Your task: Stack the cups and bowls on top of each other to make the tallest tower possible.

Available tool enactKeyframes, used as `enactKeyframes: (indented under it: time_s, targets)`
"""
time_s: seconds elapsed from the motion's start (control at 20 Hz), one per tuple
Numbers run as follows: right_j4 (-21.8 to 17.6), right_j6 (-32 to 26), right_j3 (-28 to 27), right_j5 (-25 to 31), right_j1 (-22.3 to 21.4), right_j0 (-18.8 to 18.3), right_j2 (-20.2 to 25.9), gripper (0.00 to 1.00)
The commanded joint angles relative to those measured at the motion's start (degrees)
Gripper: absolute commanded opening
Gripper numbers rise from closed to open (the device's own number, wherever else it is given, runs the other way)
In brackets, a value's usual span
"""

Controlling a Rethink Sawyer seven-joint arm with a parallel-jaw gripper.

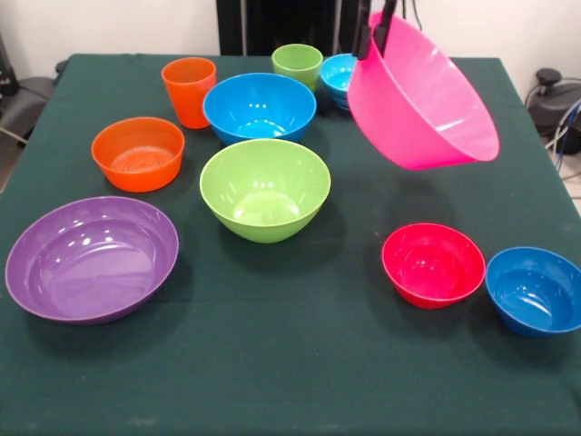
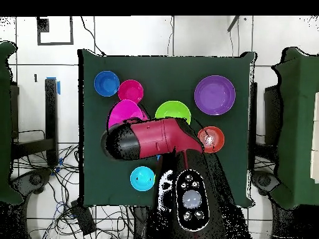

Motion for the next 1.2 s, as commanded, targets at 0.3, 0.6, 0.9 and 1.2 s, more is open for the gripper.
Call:
enactKeyframes:
  time_s: [0.3, 0.6, 0.9, 1.2]
  targets:
    - [2.3, -4.2, 3.5, 1.2, 2.2, -4.4, 9.0, 0.00]
    - [3.2, -2.3, 5.3, -1.8, 3.9, -6.8, 11.9, 0.00]
    - [2.1, -4.5, 5.3, -0.2, 4.1, -9.8, 13.2, 0.00]
    - [0.8, -6.1, 4.8, 1.3, 4.1, -11.6, 14.5, 0.00]
